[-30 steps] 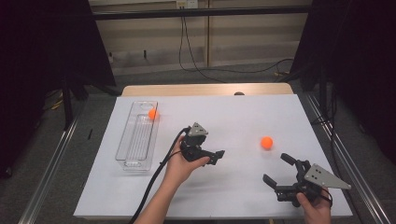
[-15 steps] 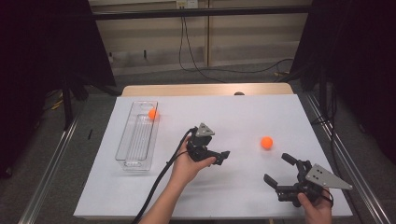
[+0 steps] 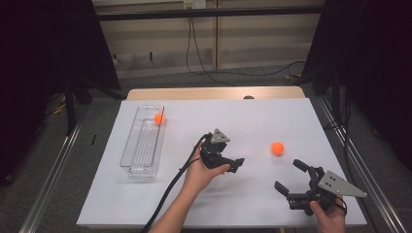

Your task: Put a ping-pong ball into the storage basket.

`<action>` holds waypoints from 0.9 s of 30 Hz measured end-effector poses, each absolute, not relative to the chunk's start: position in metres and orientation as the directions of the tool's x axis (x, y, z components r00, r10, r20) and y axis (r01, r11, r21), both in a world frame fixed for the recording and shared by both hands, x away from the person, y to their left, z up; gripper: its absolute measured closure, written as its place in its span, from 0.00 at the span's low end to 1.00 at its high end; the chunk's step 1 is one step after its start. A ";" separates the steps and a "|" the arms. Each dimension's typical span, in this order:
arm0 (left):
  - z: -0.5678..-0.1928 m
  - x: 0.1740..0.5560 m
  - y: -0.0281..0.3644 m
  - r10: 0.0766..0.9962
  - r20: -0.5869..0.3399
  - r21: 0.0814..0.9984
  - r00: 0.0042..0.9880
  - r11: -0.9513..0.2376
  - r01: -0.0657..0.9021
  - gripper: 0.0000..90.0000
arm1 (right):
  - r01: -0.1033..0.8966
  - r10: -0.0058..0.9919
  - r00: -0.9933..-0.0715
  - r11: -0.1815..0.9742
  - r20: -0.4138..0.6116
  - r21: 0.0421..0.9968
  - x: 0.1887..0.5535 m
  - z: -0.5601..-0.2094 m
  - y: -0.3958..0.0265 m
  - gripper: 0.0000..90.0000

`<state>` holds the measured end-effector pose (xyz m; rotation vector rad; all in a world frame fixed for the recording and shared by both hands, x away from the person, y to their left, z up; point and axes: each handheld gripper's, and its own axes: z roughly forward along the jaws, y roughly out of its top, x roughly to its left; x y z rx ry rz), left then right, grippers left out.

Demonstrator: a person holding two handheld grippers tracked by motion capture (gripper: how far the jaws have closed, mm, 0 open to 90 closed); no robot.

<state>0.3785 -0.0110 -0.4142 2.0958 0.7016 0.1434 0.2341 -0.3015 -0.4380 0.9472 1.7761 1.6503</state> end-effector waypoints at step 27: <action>-0.423 0.384 -0.037 0.521 -0.151 0.793 0.840 -0.444 0.417 0.11 | 0.135 0.789 -0.611 0.012 0.074 0.991 0.233 -0.438 -0.303 0.01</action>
